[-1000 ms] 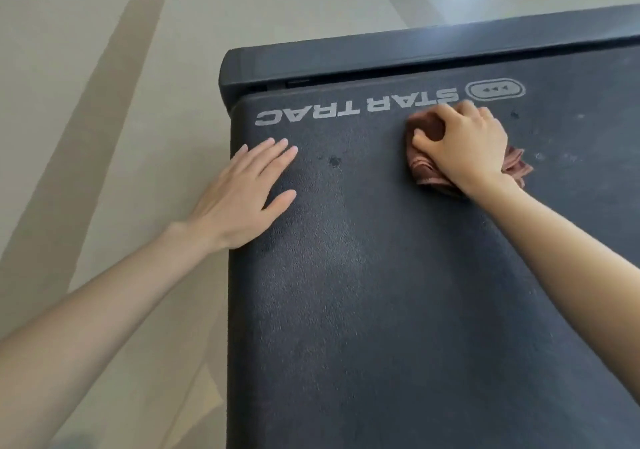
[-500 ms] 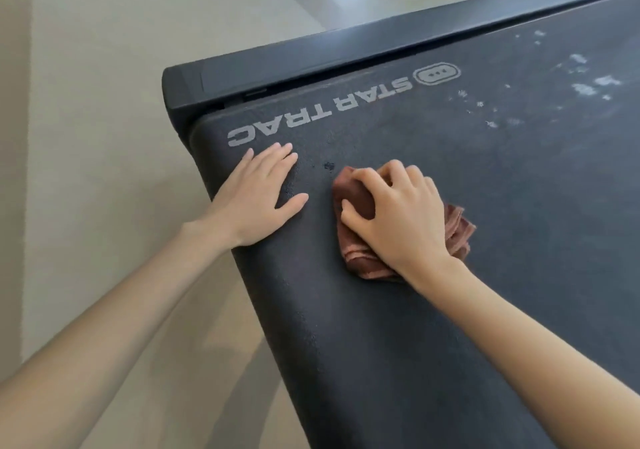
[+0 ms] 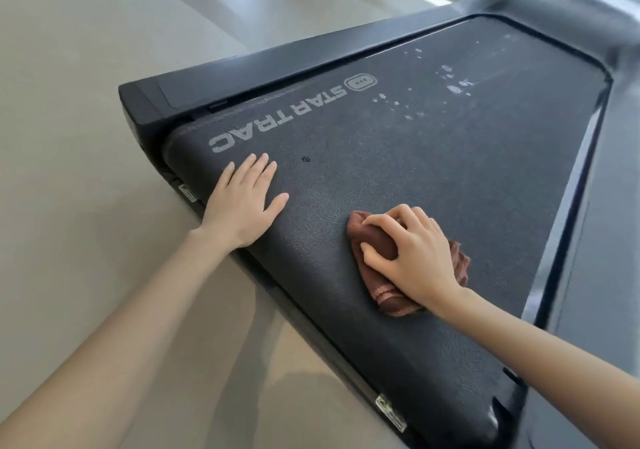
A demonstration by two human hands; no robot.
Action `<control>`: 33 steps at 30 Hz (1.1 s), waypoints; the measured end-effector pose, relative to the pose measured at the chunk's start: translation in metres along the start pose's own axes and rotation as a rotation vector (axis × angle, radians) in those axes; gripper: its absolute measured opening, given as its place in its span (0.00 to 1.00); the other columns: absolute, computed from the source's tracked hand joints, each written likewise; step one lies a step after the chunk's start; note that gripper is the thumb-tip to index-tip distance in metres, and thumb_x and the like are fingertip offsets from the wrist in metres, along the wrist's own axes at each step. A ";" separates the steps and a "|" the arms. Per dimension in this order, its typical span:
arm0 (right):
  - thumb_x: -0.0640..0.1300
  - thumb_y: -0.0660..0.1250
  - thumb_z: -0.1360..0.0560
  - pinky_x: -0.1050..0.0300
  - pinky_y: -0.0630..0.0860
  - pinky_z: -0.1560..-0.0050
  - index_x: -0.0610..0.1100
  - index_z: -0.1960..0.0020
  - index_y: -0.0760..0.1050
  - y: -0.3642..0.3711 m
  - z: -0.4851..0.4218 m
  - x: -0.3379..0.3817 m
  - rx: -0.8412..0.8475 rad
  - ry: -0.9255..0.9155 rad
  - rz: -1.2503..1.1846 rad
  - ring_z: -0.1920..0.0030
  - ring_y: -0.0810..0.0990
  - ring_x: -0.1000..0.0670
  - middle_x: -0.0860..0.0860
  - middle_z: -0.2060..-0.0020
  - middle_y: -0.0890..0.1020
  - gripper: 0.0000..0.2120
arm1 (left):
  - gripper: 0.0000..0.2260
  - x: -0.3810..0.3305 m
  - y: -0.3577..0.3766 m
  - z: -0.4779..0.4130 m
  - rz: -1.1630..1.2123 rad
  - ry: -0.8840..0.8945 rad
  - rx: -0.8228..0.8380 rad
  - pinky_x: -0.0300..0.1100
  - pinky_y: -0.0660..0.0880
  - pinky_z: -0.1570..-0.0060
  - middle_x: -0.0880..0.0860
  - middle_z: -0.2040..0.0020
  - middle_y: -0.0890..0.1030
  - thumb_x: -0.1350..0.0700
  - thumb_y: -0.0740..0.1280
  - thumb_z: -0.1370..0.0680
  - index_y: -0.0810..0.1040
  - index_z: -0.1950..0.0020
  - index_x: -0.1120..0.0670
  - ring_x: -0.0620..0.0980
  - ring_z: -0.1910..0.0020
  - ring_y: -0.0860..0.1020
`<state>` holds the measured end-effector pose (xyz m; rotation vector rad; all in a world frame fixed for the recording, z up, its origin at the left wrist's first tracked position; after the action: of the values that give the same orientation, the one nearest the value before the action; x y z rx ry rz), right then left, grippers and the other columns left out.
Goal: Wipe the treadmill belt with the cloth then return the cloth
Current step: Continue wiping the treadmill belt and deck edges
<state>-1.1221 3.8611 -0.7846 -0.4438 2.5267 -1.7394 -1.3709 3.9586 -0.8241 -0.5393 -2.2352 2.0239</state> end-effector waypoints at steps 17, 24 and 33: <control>0.59 0.62 0.28 0.48 0.70 0.49 0.50 0.43 0.76 0.085 -0.169 0.024 -0.014 -0.040 -0.032 0.48 0.74 0.42 0.46 0.51 0.78 0.19 | 0.26 0.019 -0.009 0.007 -0.034 0.040 0.000 0.48 0.44 0.27 0.48 0.23 0.53 0.43 0.47 0.20 0.53 0.24 0.50 0.46 0.25 0.48; 0.60 0.60 0.28 0.47 0.66 0.43 0.48 0.41 0.75 0.120 -0.269 0.032 0.005 -0.043 -0.031 0.42 0.72 0.39 0.42 0.45 0.78 0.22 | 0.24 0.030 -0.013 -0.008 -0.034 -0.023 0.000 0.46 0.44 0.27 0.47 0.24 0.55 0.44 0.47 0.19 0.54 0.24 0.50 0.46 0.25 0.50; 0.56 0.62 0.29 0.50 0.68 0.58 0.48 0.50 0.78 0.067 -0.146 0.016 -0.036 -0.315 -0.171 0.56 0.74 0.42 0.46 0.59 0.77 0.15 | 0.27 0.059 -0.028 -0.030 -0.118 0.002 0.077 0.47 0.47 0.26 0.49 0.24 0.55 0.43 0.46 0.21 0.56 0.24 0.52 0.48 0.25 0.52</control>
<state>-1.1801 4.0113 -0.7905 -0.8828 2.3569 -1.5284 -1.4235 4.0033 -0.8029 -0.3923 -2.1231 2.0396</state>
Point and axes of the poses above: each hand's wrist, its own z-axis away from the middle knuckle, its own y-axis out of the palm, x = y × z, the point moved 1 cm from there along -z, towards the middle knuckle
